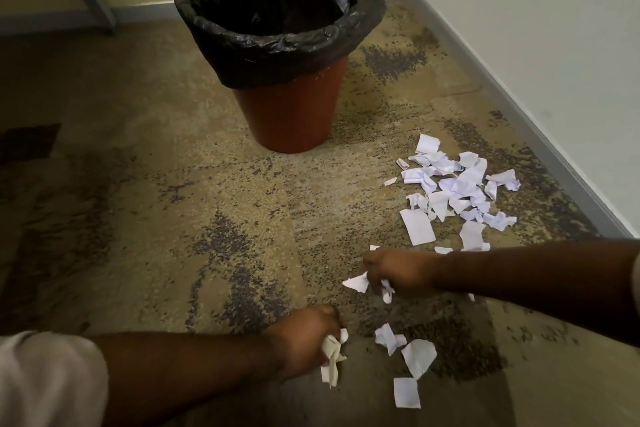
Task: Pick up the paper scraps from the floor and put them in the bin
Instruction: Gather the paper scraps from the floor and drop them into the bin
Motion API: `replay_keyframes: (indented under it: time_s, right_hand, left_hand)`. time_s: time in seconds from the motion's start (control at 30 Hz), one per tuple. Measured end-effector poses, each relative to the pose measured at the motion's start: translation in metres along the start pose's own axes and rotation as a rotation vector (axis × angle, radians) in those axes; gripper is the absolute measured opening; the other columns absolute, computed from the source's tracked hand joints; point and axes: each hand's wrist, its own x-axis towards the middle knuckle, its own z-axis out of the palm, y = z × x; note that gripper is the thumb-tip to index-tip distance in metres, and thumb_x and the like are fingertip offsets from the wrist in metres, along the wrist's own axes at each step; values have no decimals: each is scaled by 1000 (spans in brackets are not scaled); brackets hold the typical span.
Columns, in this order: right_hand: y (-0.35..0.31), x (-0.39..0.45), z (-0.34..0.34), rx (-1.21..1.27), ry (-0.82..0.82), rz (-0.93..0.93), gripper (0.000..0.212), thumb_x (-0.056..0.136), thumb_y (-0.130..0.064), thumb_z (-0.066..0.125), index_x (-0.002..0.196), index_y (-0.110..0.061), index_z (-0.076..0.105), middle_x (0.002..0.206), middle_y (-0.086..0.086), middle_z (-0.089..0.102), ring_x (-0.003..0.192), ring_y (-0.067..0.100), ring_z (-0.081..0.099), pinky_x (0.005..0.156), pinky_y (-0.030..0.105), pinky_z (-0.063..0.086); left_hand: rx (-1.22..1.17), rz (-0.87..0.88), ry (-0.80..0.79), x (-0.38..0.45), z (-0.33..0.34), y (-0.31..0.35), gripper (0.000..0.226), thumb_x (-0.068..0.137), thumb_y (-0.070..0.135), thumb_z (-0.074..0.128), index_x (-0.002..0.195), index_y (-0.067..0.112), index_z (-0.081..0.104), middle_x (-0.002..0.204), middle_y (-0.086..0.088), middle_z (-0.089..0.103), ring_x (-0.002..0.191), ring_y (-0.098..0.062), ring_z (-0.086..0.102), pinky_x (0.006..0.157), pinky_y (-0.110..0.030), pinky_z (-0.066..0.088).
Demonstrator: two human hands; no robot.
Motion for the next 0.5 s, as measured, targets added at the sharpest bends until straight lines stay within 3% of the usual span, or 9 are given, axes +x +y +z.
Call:
replay_keyframes:
  time_s: [0.13, 0.23, 0.37, 0.5]
  right_hand:
    - [7, 2, -22, 189, 206, 101, 17, 78, -1, 67, 93, -8, 69, 109, 9, 59, 101, 22, 54, 88, 33, 45]
    - [6, 9, -47, 358, 397, 145, 16, 74, 1, 69, 87, -8, 70, 98, 5, 62, 95, 21, 57, 83, 32, 46]
    - [-2, 19, -87, 588, 639, 211, 18, 69, 9, 71, 83, -3, 72, 91, 4, 67, 88, 20, 64, 80, 29, 49]
    - [-12, 17, -134, 854, 784, 163, 13, 74, 10, 71, 85, 3, 71, 84, 12, 71, 73, 13, 64, 67, 27, 51]
  left_hand:
    - [-152, -157, 193, 4, -30, -17, 19, 76, 7, 73, 94, 14, 75, 104, 0, 70, 98, -13, 64, 87, -26, 51]
    - [-311, -277, 368, 10, -72, -26, 21, 71, 8, 83, 90, 14, 76, 90, 8, 71, 82, -6, 67, 75, -16, 54]
    - [-456, -358, 529, 11, -140, -31, 27, 68, 7, 87, 91, 16, 75, 83, 6, 74, 72, -6, 69, 64, -23, 58]
    - [-622, -295, 748, 1, -203, -24, 28, 69, -11, 76, 87, 11, 76, 80, -8, 76, 69, -17, 69, 67, -38, 60]
